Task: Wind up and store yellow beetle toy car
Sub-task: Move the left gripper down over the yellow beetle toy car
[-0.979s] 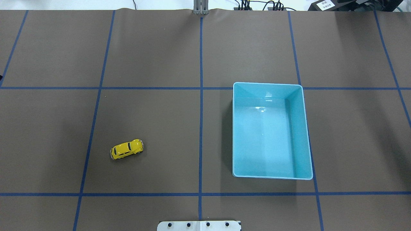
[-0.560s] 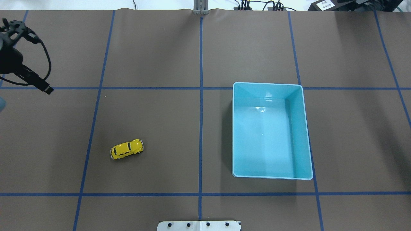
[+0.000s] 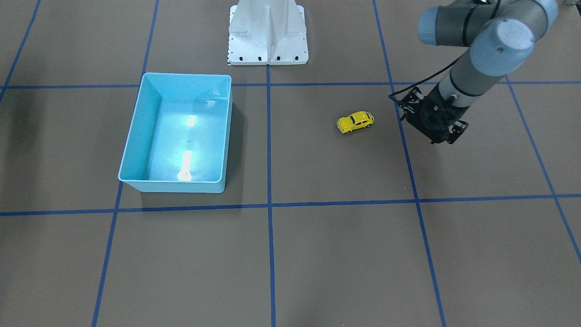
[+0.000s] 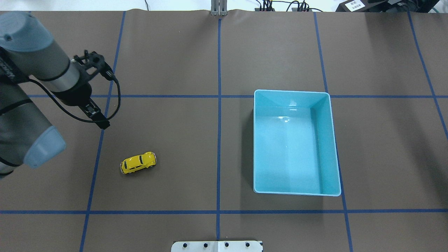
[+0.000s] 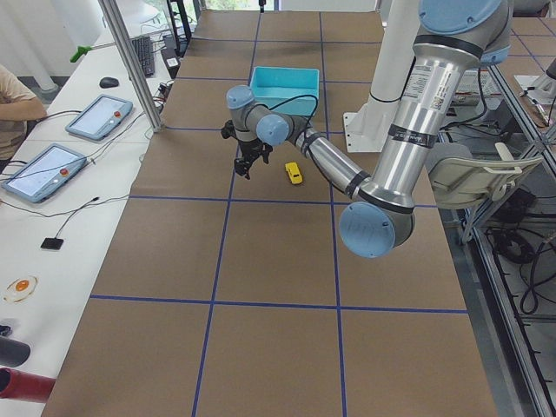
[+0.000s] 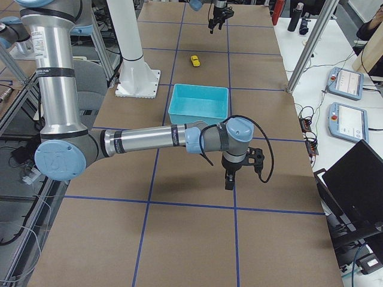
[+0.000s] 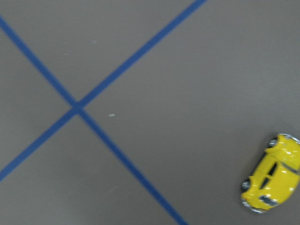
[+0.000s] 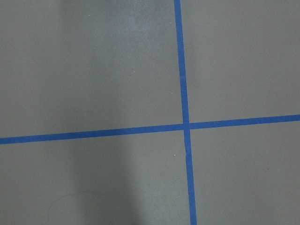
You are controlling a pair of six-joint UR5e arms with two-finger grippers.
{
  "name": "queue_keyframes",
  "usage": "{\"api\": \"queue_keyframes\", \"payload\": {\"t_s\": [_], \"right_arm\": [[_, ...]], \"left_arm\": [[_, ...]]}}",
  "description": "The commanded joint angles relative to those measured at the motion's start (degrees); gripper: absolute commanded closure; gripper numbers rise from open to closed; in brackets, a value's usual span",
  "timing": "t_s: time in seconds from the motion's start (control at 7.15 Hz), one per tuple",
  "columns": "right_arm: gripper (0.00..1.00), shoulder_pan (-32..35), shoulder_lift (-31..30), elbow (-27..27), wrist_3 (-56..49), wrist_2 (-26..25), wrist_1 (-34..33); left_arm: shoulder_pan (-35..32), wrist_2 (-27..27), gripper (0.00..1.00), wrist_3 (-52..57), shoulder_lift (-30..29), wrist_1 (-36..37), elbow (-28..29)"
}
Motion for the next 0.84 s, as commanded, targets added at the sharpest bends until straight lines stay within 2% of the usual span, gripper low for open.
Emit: {"api": "queue_keyframes", "payload": {"t_s": [0.0, 0.14, 0.42, 0.56, 0.7], "right_arm": [[0.0, 0.0, -0.07, 0.02, 0.0, 0.03, -0.07], [0.0, 0.0, -0.07, 0.1, 0.0, 0.03, 0.02], [0.0, 0.0, -0.07, 0.11, 0.0, 0.03, -0.07], [0.0, 0.09, -0.15, 0.11, 0.0, 0.03, 0.02], [0.0, 0.09, -0.07, 0.11, 0.0, 0.03, 0.02]], "left_arm": [[7.71, 7.16, 0.0, 0.06, -6.82, 7.95, -0.36], [12.71, 13.21, 0.0, 0.06, -8.86, 9.91, -0.54], [18.09, 21.49, 0.0, 3.72, -10.98, 15.26, -0.54], [20.82, 24.23, 0.0, 12.11, -11.59, 15.64, 0.24], [21.37, 24.78, 0.0, 14.28, -12.56, 18.43, 1.21]]}}
